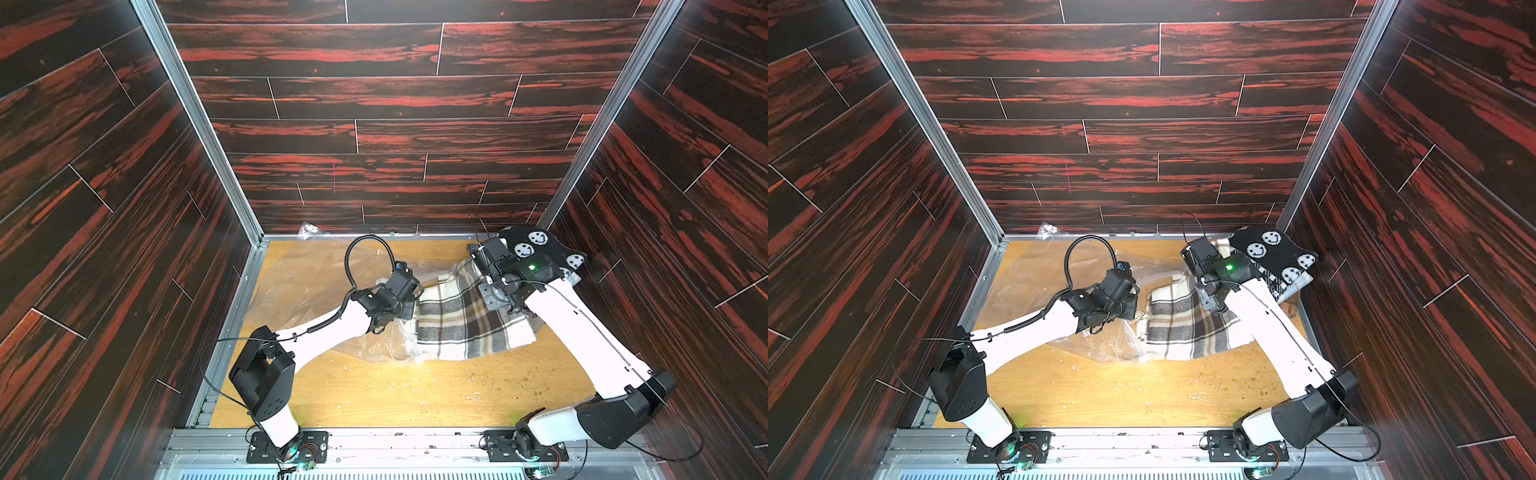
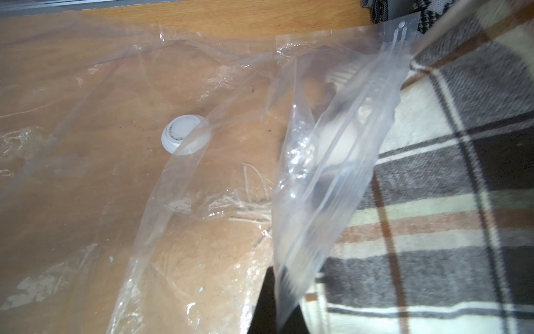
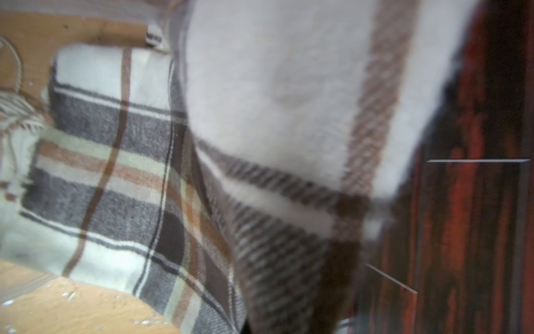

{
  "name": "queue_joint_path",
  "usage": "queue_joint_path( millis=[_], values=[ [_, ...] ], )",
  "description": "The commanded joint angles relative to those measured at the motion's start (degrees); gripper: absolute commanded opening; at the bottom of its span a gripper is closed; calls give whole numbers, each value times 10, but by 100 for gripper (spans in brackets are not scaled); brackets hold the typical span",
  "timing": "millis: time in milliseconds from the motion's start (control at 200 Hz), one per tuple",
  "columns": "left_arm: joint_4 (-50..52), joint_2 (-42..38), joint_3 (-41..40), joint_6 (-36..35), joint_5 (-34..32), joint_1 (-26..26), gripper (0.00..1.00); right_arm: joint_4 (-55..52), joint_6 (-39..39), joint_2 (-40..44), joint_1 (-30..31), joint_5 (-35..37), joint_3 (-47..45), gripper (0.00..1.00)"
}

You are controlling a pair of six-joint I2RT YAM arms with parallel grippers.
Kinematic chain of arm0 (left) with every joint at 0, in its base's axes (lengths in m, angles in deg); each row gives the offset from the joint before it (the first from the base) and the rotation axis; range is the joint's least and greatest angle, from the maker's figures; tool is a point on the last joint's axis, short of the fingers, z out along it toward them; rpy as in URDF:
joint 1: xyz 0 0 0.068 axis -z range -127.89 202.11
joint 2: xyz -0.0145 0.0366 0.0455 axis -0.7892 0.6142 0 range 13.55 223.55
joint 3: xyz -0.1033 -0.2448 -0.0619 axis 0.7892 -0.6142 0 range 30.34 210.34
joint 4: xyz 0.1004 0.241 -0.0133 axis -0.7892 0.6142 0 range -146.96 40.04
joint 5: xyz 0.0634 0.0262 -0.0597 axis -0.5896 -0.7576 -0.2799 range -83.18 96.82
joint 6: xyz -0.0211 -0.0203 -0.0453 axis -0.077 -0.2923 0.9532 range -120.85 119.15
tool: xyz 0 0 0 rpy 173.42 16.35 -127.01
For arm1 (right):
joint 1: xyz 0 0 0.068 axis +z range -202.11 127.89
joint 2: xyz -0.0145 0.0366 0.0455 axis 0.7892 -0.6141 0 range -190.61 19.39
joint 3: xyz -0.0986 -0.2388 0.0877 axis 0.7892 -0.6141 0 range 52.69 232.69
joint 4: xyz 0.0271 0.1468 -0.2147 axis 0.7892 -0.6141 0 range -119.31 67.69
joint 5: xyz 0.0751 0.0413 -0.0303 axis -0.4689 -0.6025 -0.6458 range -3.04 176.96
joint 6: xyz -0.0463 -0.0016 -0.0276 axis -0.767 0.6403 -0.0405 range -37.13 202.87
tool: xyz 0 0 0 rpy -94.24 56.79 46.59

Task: Take the scarf out of the vacuum bag
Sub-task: Take out the scarf from the vacuum bag, then place the scarf at the corner of the board.

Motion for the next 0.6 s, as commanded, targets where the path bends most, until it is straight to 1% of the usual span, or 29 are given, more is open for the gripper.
queue_joint_path(
  millis=[0,115,256,596],
  values=[
    [11,5,14,5,-9,-5,0,-20,-13,12,5,58,32,0],
    [9,4,11,5,-9,-6,0,-43,-12,7,12,75,62,0],
    [3,1,6,7,-5,-6,0,-67,-14,-1,15,114,93,0],
    [-4,0,3,8,2,-6,0,-84,-33,-26,22,256,151,0]
  ],
)
